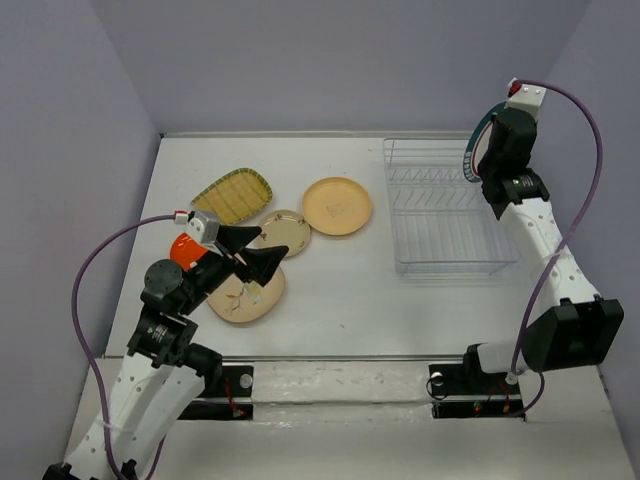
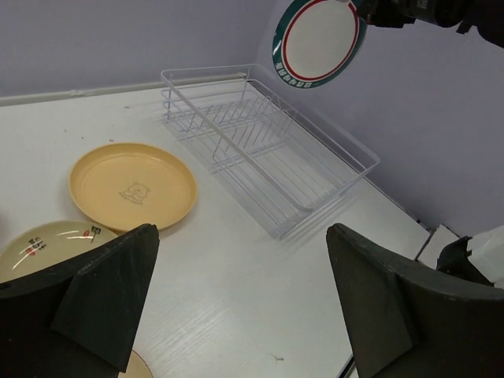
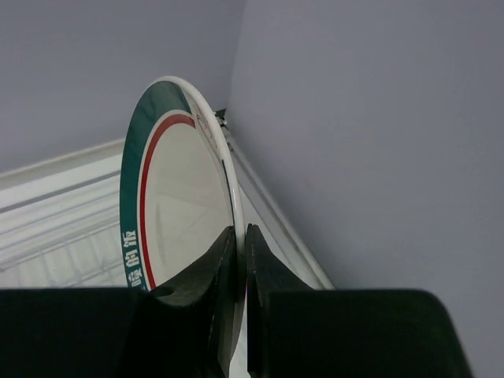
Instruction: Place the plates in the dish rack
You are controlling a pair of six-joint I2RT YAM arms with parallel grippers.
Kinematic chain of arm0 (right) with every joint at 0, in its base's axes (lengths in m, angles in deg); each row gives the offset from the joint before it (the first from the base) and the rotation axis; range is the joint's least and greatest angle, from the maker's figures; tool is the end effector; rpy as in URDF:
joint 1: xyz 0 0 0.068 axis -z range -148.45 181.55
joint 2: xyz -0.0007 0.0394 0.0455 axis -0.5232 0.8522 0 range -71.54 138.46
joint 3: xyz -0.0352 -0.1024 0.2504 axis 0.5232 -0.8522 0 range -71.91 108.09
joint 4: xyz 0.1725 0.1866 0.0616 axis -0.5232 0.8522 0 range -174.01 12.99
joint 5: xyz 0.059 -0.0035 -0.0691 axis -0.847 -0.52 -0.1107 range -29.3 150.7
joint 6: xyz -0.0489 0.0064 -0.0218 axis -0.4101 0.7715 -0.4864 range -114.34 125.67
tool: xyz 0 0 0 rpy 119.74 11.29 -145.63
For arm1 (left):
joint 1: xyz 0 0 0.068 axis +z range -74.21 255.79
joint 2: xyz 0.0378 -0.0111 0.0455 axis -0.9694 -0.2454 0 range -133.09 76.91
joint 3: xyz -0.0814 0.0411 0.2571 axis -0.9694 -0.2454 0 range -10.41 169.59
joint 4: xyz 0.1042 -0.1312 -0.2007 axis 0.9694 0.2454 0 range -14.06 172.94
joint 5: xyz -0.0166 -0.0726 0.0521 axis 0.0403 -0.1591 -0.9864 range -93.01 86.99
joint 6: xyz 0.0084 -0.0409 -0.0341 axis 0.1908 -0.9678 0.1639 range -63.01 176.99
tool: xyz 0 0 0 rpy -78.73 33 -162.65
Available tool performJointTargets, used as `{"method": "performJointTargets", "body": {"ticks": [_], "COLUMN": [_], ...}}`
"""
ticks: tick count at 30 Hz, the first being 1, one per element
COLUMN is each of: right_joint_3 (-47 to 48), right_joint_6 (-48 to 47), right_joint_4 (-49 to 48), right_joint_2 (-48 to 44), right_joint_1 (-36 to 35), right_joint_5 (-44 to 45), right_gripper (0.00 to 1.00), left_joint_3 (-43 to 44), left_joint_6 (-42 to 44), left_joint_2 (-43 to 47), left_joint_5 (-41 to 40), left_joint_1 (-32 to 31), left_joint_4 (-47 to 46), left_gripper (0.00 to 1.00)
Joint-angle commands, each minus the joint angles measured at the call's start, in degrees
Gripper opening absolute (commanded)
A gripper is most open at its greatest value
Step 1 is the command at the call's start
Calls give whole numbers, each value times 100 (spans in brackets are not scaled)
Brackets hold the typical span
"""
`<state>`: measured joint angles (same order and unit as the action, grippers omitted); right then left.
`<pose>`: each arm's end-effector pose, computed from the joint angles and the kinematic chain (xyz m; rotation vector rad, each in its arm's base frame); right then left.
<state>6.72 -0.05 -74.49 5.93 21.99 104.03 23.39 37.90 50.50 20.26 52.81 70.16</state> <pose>0.3052 0.0266 0.4216 0.3356 1.6790 -0.5962 0.1074 -0.0609 0.3463 0.4023 1.3579 -0.8840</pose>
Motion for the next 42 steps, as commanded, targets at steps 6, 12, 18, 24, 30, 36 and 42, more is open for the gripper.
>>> {"method": "performJointTargets", "body": {"ticks": [6,12,18,24,30,36,42], "right_joint_3": [-251,-392,-621,-682,-884,-1122,-754], "right_joint_6": [-2126,-2215,-2267,-2389,-2470,-2084,-1811], "right_joint_4": [-2015,-2007,-2015,-2050,-2314,-2305,-2314], "right_joint_2": [470,611,778,1042,1086,1226,1244], "right_joint_1": [1192,1308,1308,1308,1308,1308,1308], "right_joint_5": [-1616,-1916,-1987,-2022,-2066,-2084,-1521], "right_gripper": [7,7,7,7,7,7,45], "left_joint_3": [206,241,250,232,241,232,232], "left_joint_6": [99,160,178,195,195,195,169], "left_joint_2": [154,216,233,225,198,198,145], "left_joint_5": [-112,-252,-261,-296,-305,-314,-331], "left_joint_1": [-295,-444,-514,-514,-514,-505,-497], "left_joint_4": [-142,-46,-28,-20,-20,-20,-20], "left_gripper": [99,99,99,99,99,99,99]}}
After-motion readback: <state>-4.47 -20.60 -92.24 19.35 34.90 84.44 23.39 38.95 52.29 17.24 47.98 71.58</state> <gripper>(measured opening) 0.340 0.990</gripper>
